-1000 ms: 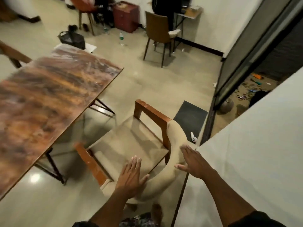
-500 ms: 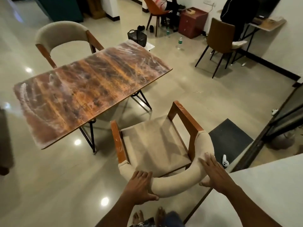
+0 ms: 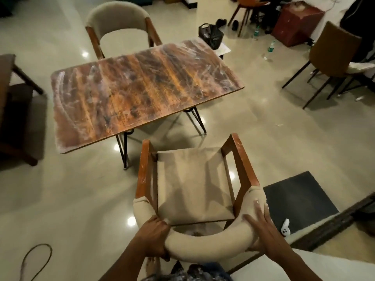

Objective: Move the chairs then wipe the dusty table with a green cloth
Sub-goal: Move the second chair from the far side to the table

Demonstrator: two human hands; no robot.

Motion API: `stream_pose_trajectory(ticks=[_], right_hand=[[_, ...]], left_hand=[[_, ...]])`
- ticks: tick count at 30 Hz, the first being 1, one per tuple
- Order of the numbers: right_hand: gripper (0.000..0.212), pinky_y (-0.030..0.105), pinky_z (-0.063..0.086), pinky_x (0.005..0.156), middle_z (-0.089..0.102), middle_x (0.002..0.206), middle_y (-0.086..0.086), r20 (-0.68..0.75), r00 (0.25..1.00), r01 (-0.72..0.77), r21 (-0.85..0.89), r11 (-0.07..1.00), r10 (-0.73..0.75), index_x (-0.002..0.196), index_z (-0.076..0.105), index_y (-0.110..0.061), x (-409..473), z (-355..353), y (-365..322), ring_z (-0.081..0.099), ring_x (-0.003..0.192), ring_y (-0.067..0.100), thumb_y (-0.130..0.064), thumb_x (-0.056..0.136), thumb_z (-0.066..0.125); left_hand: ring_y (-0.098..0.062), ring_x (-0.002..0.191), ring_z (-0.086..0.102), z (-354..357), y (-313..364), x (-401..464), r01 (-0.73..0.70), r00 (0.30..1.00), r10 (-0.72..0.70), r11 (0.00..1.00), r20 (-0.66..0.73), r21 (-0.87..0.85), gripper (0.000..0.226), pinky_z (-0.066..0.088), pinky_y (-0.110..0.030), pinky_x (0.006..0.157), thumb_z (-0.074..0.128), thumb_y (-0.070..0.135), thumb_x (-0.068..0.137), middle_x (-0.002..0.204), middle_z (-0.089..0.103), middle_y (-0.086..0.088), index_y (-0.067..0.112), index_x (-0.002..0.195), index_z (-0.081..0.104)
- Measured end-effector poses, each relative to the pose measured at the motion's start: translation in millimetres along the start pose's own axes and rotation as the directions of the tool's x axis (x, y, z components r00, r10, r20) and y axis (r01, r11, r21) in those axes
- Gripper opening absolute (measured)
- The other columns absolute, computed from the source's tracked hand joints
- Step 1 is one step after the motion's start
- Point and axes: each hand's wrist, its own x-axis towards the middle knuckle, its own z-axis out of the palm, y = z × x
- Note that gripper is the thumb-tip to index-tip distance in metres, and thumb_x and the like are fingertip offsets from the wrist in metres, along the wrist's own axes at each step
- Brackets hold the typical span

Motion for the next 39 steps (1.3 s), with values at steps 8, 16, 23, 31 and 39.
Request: stream_pose_trajectory(ticks=[8,16,23,31,39], right_hand=[[0.085,0.05,-0.017,0.112,-0.045,0.161,0.005,0.126,0.99,0.071,-0.094,0.993,-0.059,0.153,0.039,-0.048,24.5,-23.3,4.5,-0.051,0.138,0.043,-0.06,0.081,0.083],[0.089,0.081,0.033,0.105,-0.008,0.175,-0.002,-0.006,0.964,0.266,-0.067,0.962,-0.267,0.134,0.061,-0.047,41.2,-7.1,45.0,-0.019,0.156,0.049,-0.052,0.056,0.101],[0.091,0.074,0.024,0.119,-0.02,0.17,-0.009,0.003,0.949,0.312,-0.144,0.939,-0.315,0.141,0.033,-0.056,82.8,-62.0,64.6,-0.019,0.155,0.055,-0.046,0.074,0.094],[0.093,0.041,0.012,0.123,-0.016,0.175,0.012,0.005,0.901,0.433,-0.099,0.896,-0.434,0.149,0.024,-0.058,156.7,-117.4,52.2,-0.024,0.155,0.03,-0.053,0.079,0.086],[0.092,0.057,0.035,0.121,0.0,0.177,0.009,-0.067,0.895,0.428,-0.143,0.892,-0.441,0.155,0.04,-0.042,195.9,-123.5,40.5,-0.013,0.16,0.035,-0.051,0.078,0.089]], left_hand=[[-0.013,0.135,0.051,14.9,4.5,-9.1,0.097,0.986,-0.108,0.991,-0.127,-0.088,0.088,0.041,-0.031,0.116,0.073,0.083,0.067,0.144,0.06,0.009,0.039,0.142,0.059],[-0.015,0.134,0.051,16.4,23.8,-5.5,0.194,0.973,-0.203,0.977,-0.106,-0.084,0.084,0.043,-0.036,0.117,0.077,0.079,0.071,0.145,0.06,0.006,0.036,0.141,0.057],[-0.015,0.128,0.051,14.9,46.1,18.5,0.223,0.95,-0.255,0.958,-0.18,-0.183,0.08,0.042,-0.031,0.112,0.075,0.079,0.074,0.141,0.061,0.007,0.033,0.138,0.061],[-0.01,0.122,0.05,0.2,38.7,35.8,0.274,0.905,-0.357,0.905,-0.23,-0.326,0.091,0.043,-0.027,0.105,0.069,0.089,0.058,0.134,0.063,0.014,0.039,0.134,0.063],[-0.012,0.131,0.045,-18.0,12.1,48.9,0.291,0.896,-0.385,0.885,-0.22,-0.363,0.083,0.037,-0.03,0.114,0.08,0.077,0.067,0.141,0.06,0.013,0.037,0.138,0.061]])
